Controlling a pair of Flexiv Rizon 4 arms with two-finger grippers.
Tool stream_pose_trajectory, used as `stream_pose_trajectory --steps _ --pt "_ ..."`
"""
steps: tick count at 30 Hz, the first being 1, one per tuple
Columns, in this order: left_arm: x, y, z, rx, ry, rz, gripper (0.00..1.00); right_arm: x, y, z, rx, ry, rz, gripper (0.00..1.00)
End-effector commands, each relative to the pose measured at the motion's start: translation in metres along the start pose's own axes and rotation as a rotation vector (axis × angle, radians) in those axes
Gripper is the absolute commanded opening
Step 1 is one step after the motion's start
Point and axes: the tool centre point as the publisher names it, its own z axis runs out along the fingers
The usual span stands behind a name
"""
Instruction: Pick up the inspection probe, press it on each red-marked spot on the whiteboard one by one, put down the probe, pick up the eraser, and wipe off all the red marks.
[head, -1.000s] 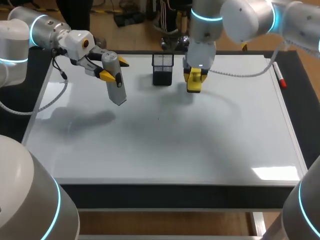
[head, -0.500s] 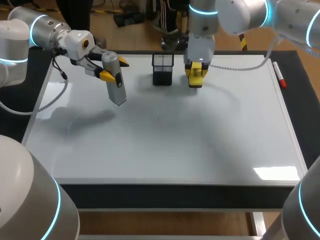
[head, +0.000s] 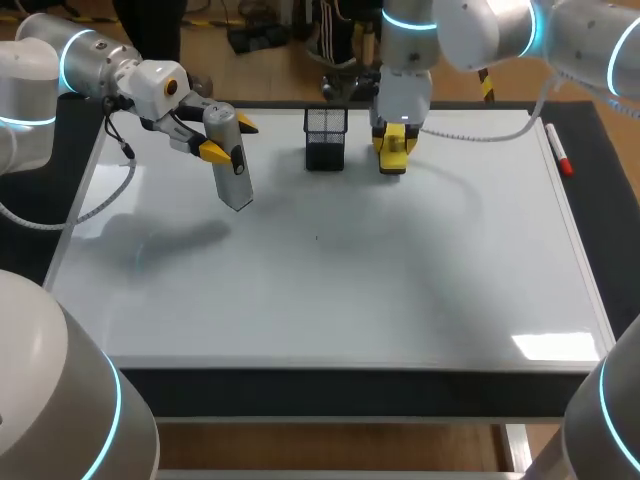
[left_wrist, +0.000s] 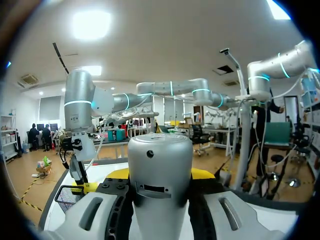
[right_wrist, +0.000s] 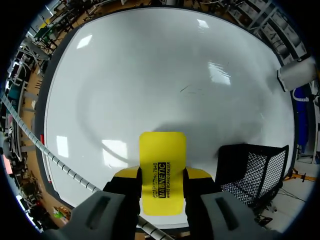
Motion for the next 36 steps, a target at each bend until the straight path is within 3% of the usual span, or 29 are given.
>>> stream_pose_trajectory --steps 1,19,20,21,22,23,36 --pt "-0.001 -0.001 -0.001 0.000 0.003 0.000 0.00 0.000 -0.007 0.003 -0.003 0.003 -0.005 0.00" --pt "-0.001 -0.001 -0.001 0.000 0.003 0.000 0.00 0.002 -0.008 0.011 -0.007 0.021 0.010 0.00" --pt "-0.001 -0.001 -0.001 0.000 0.003 0.000 0.00 0.002 -0.007 0.009 -0.002 0.021 0.013 0.05" --pt "-0.001 -0.001 -0.001 0.000 0.003 0.000 0.00 0.002 -0.008 0.007 0.001 0.023 0.018 0.39" --pt "-0.001 -0.001 -0.001 0.000 0.003 0.000 0.00 0.004 -0.008 0.006 0.008 0.025 0.020 0.96" --pt "-0.001 -0.001 -0.001 0.000 0.003 0.000 0.00 0.005 -0.008 0.004 0.013 0.024 0.027 1.00" --pt "-0.001 -0.001 -0.001 0.000 0.003 0.000 0.00 0.036 0.004 -0.017 0.055 0.003 0.165 1.00"
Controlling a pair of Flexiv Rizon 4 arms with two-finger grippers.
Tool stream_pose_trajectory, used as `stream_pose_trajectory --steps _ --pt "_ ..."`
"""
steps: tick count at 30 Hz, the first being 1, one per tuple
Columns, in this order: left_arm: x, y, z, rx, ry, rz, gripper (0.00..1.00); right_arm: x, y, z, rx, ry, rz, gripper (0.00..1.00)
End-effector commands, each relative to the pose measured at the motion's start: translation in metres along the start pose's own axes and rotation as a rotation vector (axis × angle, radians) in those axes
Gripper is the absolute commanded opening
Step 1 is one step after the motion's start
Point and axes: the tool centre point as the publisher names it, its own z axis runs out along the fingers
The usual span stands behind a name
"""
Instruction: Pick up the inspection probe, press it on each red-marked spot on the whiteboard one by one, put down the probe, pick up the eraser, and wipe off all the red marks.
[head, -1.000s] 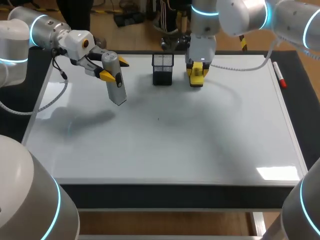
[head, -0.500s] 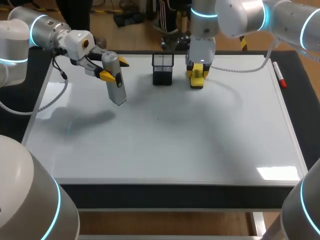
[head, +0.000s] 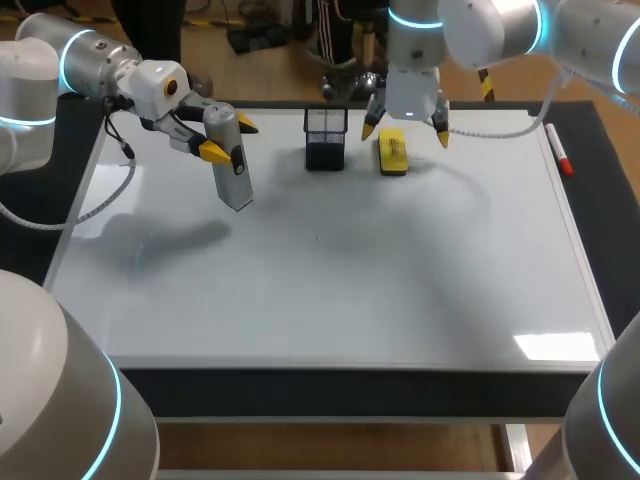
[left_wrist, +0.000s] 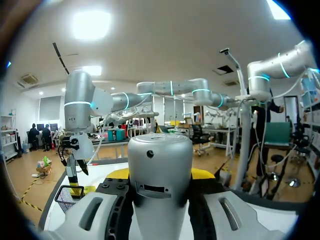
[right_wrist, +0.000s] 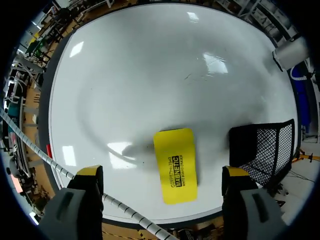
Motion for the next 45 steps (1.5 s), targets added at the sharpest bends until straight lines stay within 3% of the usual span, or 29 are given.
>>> stream_pose_trajectory --steps 1,7,20,28,43,45 --pt "-0.001 -0.001 -0.001 0.000 0.003 0.000 0.00 0.017 0.013 -0.012 0.021 -0.027 0.033 1.00" --pt "-0.001 -0.001 -0.001 0.000 0.003 0.000 0.00 0.032 0.021 -0.024 -0.017 -0.076 0.198 1.00" --pt "-0.001 -0.001 -0.001 0.000 0.003 0.000 0.00 0.069 0.024 -0.063 -0.171 -0.480 0.592 1.00" --pt "-0.001 -0.001 -0.001 0.000 0.003 0.000 0.00 0.080 0.022 -0.088 -0.234 -0.520 0.821 1.00" --pt "-0.001 -0.001 -0.001 0.000 0.003 0.000 0.00 0.089 0.029 -0.132 -0.302 -0.649 0.972 1.00" --pt "-0.001 -0.001 -0.001 0.000 0.003 0.000 0.00 0.090 0.030 -0.136 -0.306 -0.627 0.973 1.00"
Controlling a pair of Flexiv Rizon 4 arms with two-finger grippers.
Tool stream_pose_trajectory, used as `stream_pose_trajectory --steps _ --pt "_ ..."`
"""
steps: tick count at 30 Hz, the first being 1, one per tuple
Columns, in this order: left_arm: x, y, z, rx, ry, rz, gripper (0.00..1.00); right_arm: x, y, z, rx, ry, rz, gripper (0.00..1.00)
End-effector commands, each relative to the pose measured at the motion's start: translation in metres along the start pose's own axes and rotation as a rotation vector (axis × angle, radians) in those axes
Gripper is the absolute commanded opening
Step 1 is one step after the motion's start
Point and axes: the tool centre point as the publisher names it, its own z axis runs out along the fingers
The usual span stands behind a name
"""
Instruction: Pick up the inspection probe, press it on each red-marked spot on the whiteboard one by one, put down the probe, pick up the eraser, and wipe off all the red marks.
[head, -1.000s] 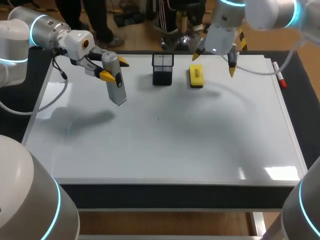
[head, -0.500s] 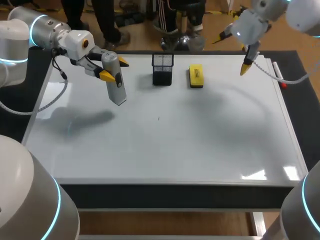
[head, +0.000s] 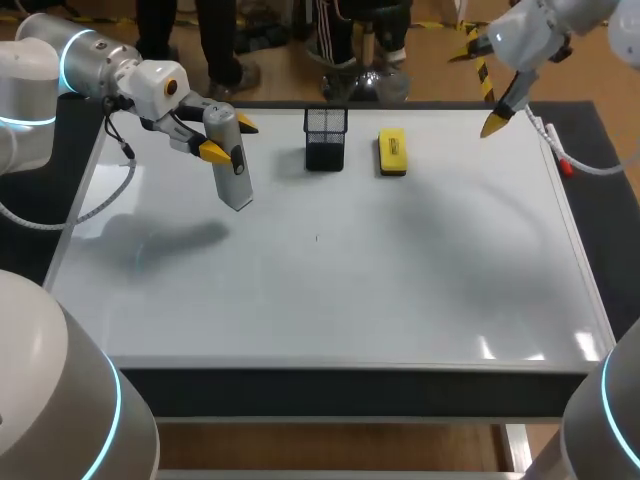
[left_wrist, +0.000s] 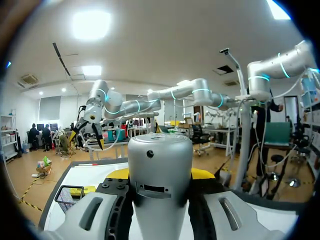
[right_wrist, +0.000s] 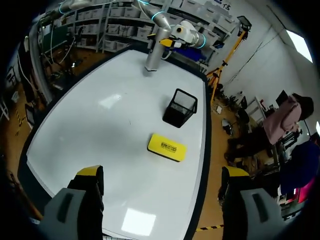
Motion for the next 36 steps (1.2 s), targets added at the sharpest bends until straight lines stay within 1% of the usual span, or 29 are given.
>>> stream_pose_trajectory --steps 1,29,32,35,36 --pt "-0.001 -0.001 0.000 0.000 0.003 0.000 0.00 0.007 0.001 -0.010 0.000 -0.001 -0.008 1.00" --pt "-0.001 -0.001 0.000 0.000 0.003 0.000 0.00 0.007 0.001 -0.010 0.000 -0.001 -0.008 1.00" --pt "-0.018 -0.008 0.005 -0.038 0.055 0.006 0.00 0.007 0.001 -0.010 0.000 -0.001 -0.008 1.00" --pt "-0.033 -0.017 0.007 -0.069 0.050 0.007 0.00 0.007 0.001 -0.010 0.000 -0.001 -0.008 1.00" --pt "-0.038 -0.019 0.007 -0.083 0.034 -0.013 0.00 0.007 0.001 -0.010 0.000 -0.001 -0.008 1.00"
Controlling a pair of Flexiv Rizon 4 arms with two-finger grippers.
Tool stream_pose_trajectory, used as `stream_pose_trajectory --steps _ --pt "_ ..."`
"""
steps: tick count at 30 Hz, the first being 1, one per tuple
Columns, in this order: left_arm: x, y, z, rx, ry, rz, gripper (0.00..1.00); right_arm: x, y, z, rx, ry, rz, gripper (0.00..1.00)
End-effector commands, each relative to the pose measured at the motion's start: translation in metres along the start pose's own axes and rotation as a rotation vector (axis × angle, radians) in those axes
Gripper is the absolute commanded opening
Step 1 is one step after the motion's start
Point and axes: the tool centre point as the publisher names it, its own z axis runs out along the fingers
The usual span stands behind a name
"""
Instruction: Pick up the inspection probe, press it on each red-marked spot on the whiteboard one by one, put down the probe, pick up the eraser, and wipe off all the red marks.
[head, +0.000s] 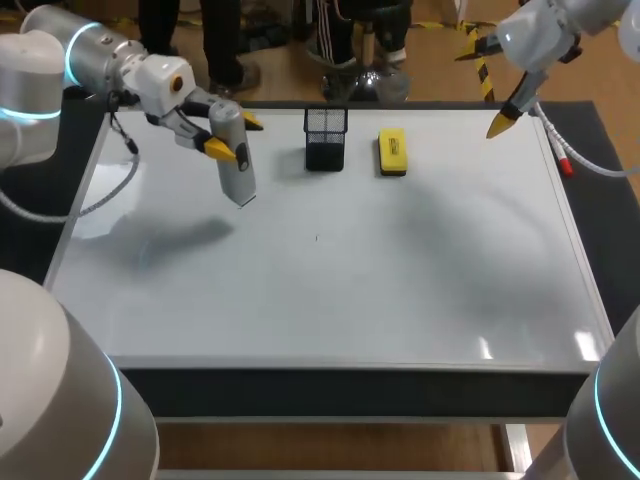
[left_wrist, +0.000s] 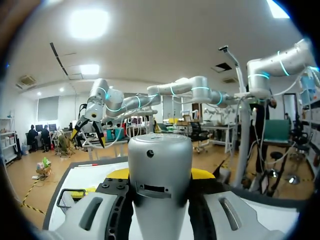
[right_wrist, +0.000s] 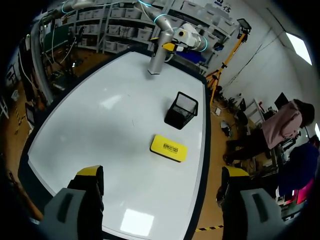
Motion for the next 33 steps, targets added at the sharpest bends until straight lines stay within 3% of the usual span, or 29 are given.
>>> stream_pose_trajectory --steps 1,18,33 --pt "-0.027 -0.014 -0.001 -0.059 0.008 -0.050 0.00 0.000 0.000 0.000 0.002 0.004 -0.002 1.00" --pt "-0.078 -0.060 -0.008 -0.100 -0.185 -0.028 0.00 0.000 0.000 0.000 0.002 0.004 -0.002 1.00" --pt "-0.135 -0.074 0.008 -0.088 -0.353 0.013 0.00 0.000 0.000 0.000 0.002 0.004 -0.002 1.00"
